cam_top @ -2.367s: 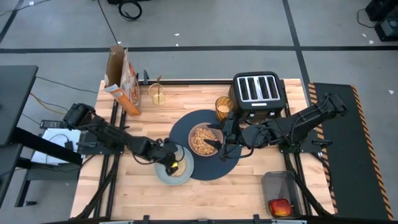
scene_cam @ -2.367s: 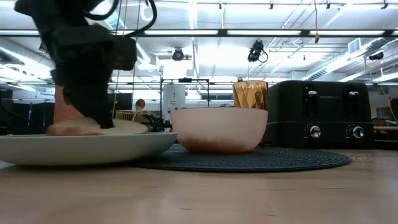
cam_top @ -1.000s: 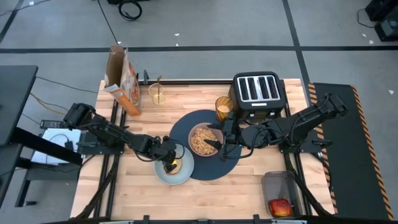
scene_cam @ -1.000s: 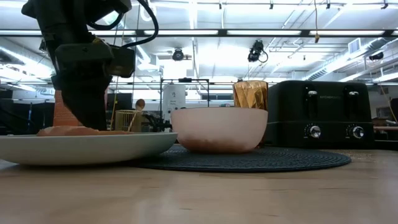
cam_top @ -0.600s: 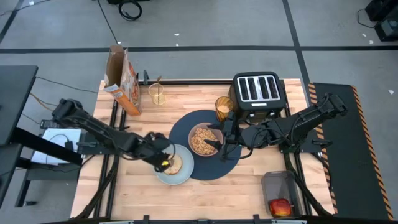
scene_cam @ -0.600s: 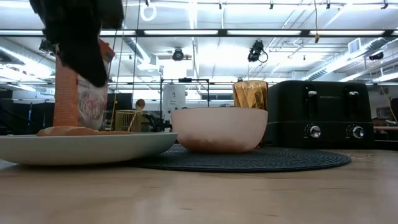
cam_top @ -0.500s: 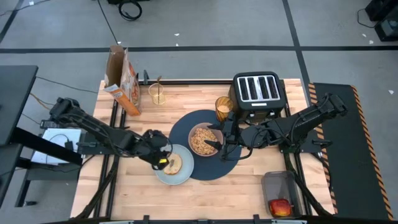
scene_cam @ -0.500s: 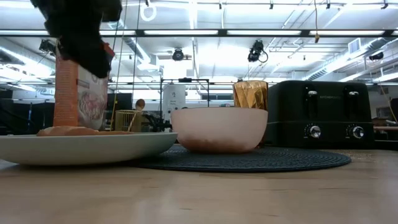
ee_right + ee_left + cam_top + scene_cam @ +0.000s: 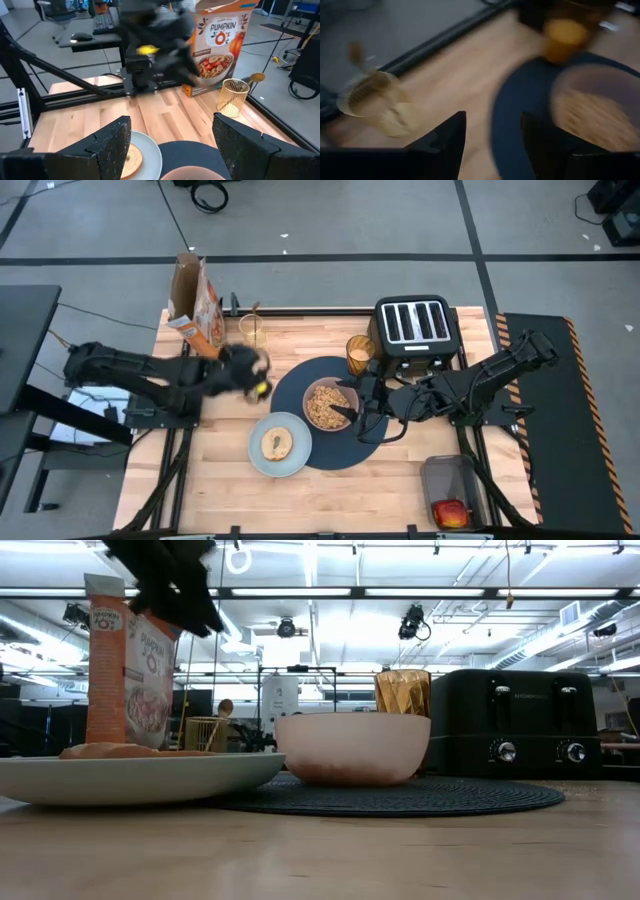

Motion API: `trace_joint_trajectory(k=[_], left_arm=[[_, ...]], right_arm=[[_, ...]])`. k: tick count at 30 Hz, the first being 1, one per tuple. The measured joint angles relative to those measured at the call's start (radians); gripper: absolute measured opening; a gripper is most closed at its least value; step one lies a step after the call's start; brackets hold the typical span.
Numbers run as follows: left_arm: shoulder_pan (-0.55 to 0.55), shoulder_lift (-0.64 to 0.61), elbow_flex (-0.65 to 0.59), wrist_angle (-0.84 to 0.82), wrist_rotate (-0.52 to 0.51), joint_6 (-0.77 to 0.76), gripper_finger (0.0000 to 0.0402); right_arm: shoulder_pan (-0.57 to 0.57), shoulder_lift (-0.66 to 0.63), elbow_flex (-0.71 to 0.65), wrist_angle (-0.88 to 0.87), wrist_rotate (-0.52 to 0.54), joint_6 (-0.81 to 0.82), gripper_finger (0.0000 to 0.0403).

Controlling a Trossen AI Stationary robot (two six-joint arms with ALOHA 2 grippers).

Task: Arrange a breakfast setting
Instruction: Move the gold organizer on the top center of the table

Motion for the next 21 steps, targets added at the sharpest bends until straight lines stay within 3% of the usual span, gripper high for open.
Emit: trace_joint_trajectory(k=[7,12,17,21], left_arm=[[0.417,0.035,-0.001,0.06,0.187,0.144,0.0234],[0.641,0.096,0.0,0.137,0.257,0.177,0.0261],[0.768,0.207,0.0,0.231,0.277,0.21,0.0256],[0.808,0.29,0.0,0.303,0.363,0.22,0.0248]], right_arm=[[0.0,0.0,0.0,-0.015,-0.013,0.0,0.0284],[-0.003,0.0,0.0,-0.031,-0.039,-0.011,0.0284],[-0.011,0.0,0.0,-0.055,-0.046,-0.03,0.0284],[-0.02,0.0,0.0,-0.074,-0.053,-0.041,0.0284]])
